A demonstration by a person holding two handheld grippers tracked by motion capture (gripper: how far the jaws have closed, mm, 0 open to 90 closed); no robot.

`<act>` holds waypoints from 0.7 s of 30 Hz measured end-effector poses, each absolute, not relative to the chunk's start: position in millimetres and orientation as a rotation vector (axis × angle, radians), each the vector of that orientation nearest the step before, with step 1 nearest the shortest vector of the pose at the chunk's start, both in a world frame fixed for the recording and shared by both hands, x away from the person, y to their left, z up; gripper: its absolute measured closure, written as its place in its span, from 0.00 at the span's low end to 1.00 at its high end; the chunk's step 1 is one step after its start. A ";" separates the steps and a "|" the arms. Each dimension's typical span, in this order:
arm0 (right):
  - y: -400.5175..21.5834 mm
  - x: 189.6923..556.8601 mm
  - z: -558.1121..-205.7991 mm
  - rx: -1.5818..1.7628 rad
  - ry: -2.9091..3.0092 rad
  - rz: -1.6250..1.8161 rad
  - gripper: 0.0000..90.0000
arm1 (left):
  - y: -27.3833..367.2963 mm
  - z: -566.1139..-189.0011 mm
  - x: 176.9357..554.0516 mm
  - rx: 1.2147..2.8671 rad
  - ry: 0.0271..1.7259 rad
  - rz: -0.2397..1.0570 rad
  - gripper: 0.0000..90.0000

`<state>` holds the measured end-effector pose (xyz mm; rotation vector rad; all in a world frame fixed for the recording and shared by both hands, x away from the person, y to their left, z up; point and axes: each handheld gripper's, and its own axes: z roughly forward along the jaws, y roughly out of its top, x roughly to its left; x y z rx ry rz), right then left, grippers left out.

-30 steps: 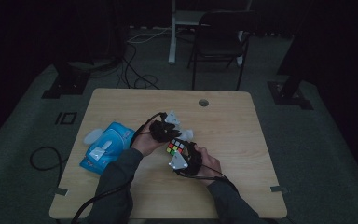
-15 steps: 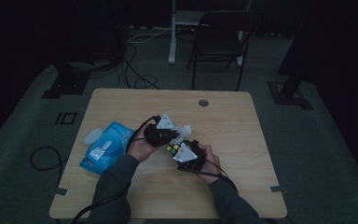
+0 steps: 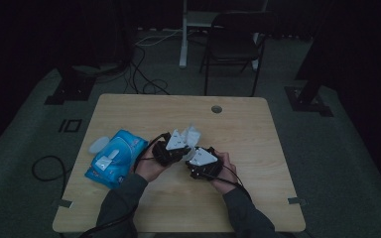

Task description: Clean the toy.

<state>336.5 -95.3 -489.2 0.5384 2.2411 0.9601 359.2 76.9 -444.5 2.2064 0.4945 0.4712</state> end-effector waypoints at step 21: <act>-99.5 344.1 -493.2 0.654 2.273 0.990 0.38 | 60.9 -459.3 354.0 2.191 0.437 0.342 0.97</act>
